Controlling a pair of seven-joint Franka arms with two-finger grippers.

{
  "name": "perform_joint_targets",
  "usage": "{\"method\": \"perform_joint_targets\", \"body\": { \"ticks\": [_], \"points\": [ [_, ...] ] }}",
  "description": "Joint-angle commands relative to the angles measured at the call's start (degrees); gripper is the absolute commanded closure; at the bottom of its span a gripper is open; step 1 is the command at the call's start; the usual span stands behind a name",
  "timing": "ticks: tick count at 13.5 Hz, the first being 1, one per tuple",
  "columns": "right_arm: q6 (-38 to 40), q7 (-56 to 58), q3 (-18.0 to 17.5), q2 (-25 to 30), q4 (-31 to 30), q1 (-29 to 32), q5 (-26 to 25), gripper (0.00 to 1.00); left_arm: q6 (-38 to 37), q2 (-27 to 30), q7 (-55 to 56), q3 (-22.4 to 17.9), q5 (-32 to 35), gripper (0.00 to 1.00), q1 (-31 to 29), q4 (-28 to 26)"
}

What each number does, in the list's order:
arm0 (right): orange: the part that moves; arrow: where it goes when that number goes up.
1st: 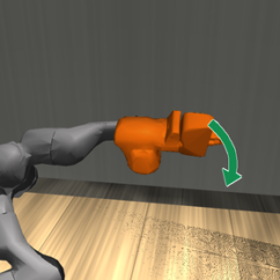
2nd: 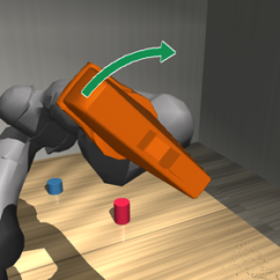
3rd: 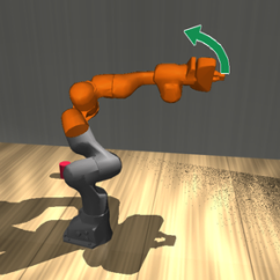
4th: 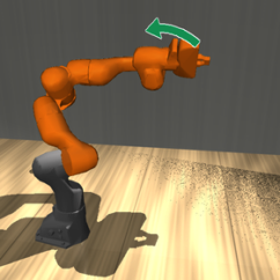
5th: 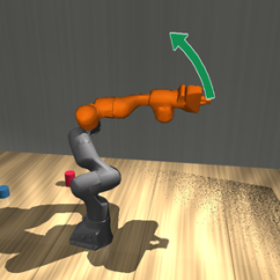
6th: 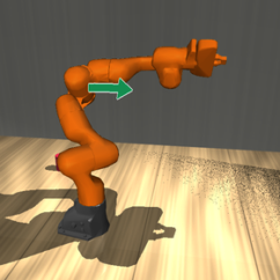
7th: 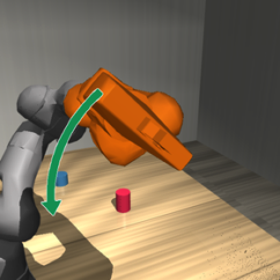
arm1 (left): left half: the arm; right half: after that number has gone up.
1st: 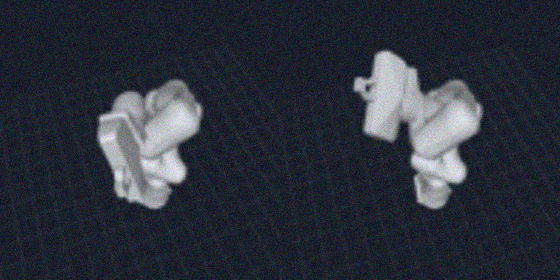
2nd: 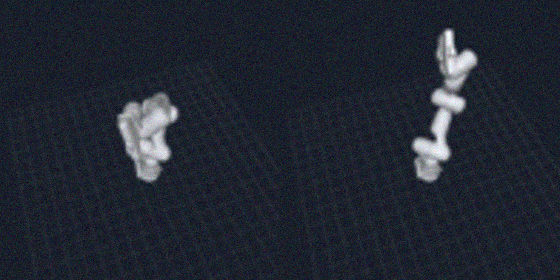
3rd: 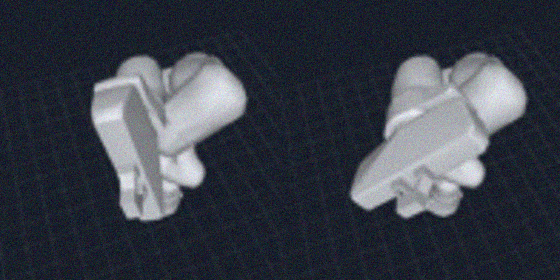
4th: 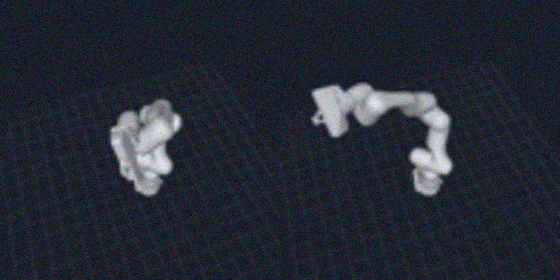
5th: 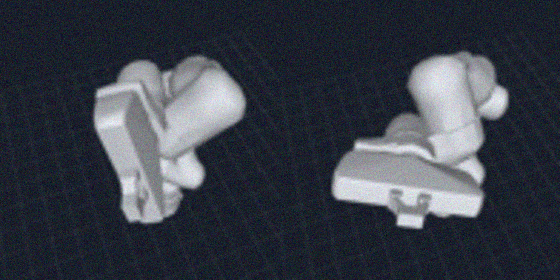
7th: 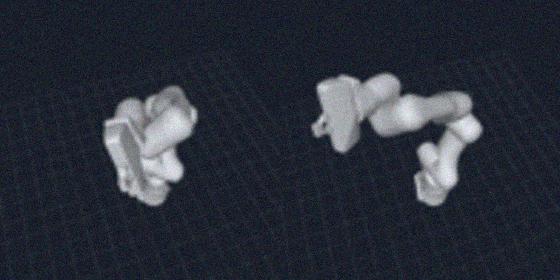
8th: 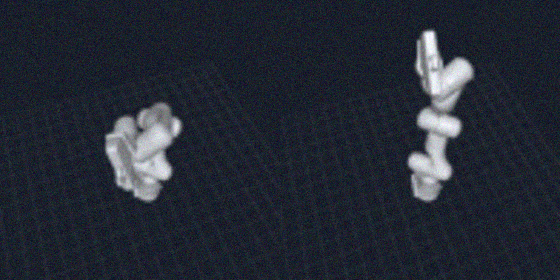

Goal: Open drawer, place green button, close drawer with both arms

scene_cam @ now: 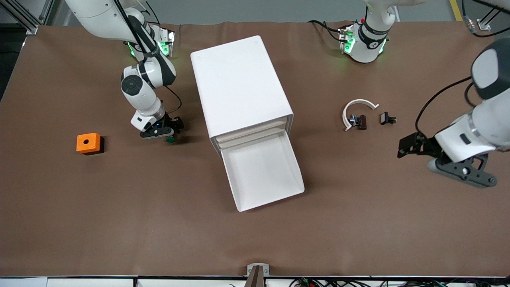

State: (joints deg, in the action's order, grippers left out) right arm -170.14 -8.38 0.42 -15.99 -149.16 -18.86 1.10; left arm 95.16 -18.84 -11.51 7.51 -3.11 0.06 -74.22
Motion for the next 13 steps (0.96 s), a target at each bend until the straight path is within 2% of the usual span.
{"method": "perform_joint_targets", "body": {
  "ticks": [1, 3, 6, 8, 10, 13],
  "points": [
    [4.0, -1.3, -0.6, 2.4, 0.3, 1.0, -0.8, 1.00, -3.9, 4.9, 2.4, -0.2, 1.1, 0.00, -2.1, -2.3],
    [12.2, -1.3, -0.7, 6.5, 2.4, 1.0, -0.7, 1.00, -5.7, 6.4, 9.0, -0.3, 1.4, 0.00, -2.2, -2.4],
    [26.4, -1.6, -0.9, 10.6, 8.5, 0.9, 0.0, 1.00, -6.1, 9.6, 12.8, 0.3, 7.7, 0.00, -2.0, -3.7],
    [35.8, -2.4, -0.9, 11.6, 15.0, 0.8, 0.2, 1.00, -7.3, 11.4, 13.1, 0.4, 7.7, 0.00, -2.2, -4.7],
    [45.7, -5.1, -1.0, 11.2, 23.5, -0.2, 2.7, 1.00, -8.0, 12.1, 12.5, 0.4, 7.3, 0.00, -2.3, -4.7],
    [53.7, -7.6, -0.9, 10.6, 33.3, -0.7, 7.3, 1.00, -8.1, 12.7, 11.0, 0.5, 7.0, 0.00, -2.2, -4.6]
  ]
}}
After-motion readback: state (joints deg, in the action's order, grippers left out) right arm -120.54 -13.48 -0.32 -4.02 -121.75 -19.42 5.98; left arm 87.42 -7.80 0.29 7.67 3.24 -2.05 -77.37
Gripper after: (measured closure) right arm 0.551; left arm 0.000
